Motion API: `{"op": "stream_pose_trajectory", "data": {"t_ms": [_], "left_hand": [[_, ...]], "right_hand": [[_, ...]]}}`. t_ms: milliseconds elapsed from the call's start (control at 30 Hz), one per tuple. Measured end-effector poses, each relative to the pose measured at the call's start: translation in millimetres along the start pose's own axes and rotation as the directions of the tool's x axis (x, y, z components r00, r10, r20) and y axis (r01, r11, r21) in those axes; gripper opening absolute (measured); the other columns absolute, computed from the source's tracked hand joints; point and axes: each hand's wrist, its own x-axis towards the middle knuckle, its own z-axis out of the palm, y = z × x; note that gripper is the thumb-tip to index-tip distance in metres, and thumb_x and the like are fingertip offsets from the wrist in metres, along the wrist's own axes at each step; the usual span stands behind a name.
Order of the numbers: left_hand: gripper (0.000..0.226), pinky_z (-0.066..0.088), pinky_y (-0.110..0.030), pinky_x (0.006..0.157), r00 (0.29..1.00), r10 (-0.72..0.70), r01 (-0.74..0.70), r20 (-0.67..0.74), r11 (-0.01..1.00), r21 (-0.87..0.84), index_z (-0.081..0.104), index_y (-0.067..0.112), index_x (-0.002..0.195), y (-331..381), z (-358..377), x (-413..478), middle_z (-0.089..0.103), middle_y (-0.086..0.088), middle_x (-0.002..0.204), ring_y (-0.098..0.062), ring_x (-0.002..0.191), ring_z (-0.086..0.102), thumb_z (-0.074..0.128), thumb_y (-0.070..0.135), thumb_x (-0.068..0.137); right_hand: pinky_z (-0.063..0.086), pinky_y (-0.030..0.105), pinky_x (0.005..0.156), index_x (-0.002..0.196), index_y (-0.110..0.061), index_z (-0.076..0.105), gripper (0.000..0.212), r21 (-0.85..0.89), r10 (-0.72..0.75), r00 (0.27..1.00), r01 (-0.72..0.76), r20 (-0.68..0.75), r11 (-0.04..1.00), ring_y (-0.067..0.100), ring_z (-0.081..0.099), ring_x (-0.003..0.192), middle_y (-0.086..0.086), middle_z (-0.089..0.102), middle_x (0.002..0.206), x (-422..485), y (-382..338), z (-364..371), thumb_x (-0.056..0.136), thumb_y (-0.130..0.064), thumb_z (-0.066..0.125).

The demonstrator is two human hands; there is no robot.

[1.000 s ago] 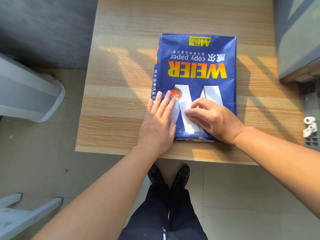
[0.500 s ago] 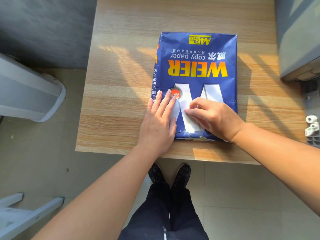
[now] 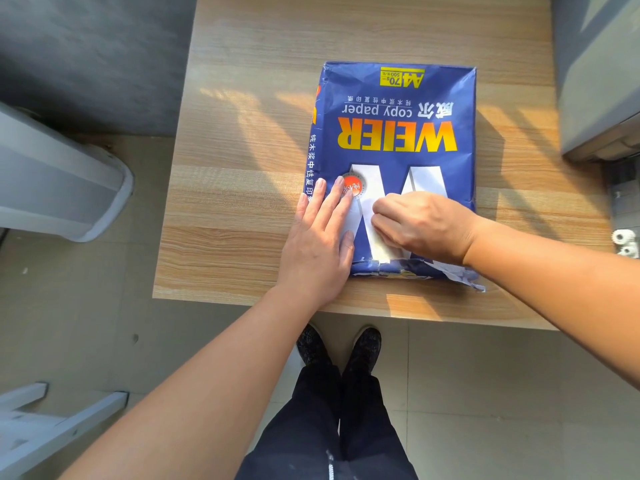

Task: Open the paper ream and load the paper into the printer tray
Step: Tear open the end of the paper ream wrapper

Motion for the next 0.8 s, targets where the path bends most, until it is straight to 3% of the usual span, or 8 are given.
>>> {"op": "stream_pose_trajectory", "data": {"t_ms": [367,500,600,700,800], "left_hand": [[0.061,0.004,-0.04,0.129,0.999,0.037,-0.037,0.01,0.999,-0.007,0.024,0.016,0.159,-4,-3,0,0.019,-0.002,0.17,-0.025,0.158,0.008,0.038,0.027,0.102],[0.061,0.005,-0.041,0.129,0.999,0.033,-0.033,0.011,0.999,0.014,0.023,0.015,0.16,-4,-2,0,0.018,-0.002,0.17,-0.026,0.158,0.008,0.037,0.029,0.102],[0.061,0.006,-0.042,0.129,1.0,0.03,-0.03,0.001,0.999,0.028,0.024,0.014,0.159,-4,0,0,0.02,-0.003,0.17,-0.027,0.158,0.009,0.037,0.029,0.102],[0.06,0.007,-0.043,0.129,1.0,0.031,-0.03,-0.006,0.999,0.035,0.025,0.013,0.159,-3,2,0,0.021,-0.004,0.169,-0.027,0.158,0.01,0.036,0.029,0.102],[0.06,0.006,-0.043,0.129,1.0,0.03,-0.029,-0.001,0.999,0.042,0.024,0.014,0.159,-3,1,0,0.02,-0.003,0.17,-0.027,0.158,0.009,0.034,0.03,0.102]], "right_hand": [[0.048,0.044,0.047,0.087,-0.003,0.057,0.009,0.224,0.085,0.971,-0.135,0.223,0.965,0.032,0.053,0.058,0.017,0.056,0.083,9,7,-5,0.091,0.001,0.063],[0.05,0.045,0.05,0.088,-0.005,0.056,0.008,0.282,0.054,0.974,-0.117,0.219,0.952,0.029,0.05,0.06,0.015,0.056,0.085,6,10,-7,0.093,-0.003,0.062],[0.047,0.038,0.053,0.097,-0.006,0.058,0.009,0.365,0.135,0.976,-0.19,0.171,0.912,0.027,0.049,0.064,0.014,0.058,0.096,0,11,-10,0.096,-0.014,0.061],[0.055,0.043,0.053,0.117,-0.005,0.065,0.03,0.349,0.16,0.98,-0.193,0.122,0.917,0.034,0.061,0.072,0.015,0.062,0.108,-3,10,-8,0.102,-0.024,0.048],[0.053,0.043,0.049,0.109,0.0,0.071,0.032,0.256,0.058,0.996,-0.075,0.075,0.964,0.035,0.059,0.067,0.019,0.066,0.098,-9,7,-5,0.098,-0.009,0.043]]}}
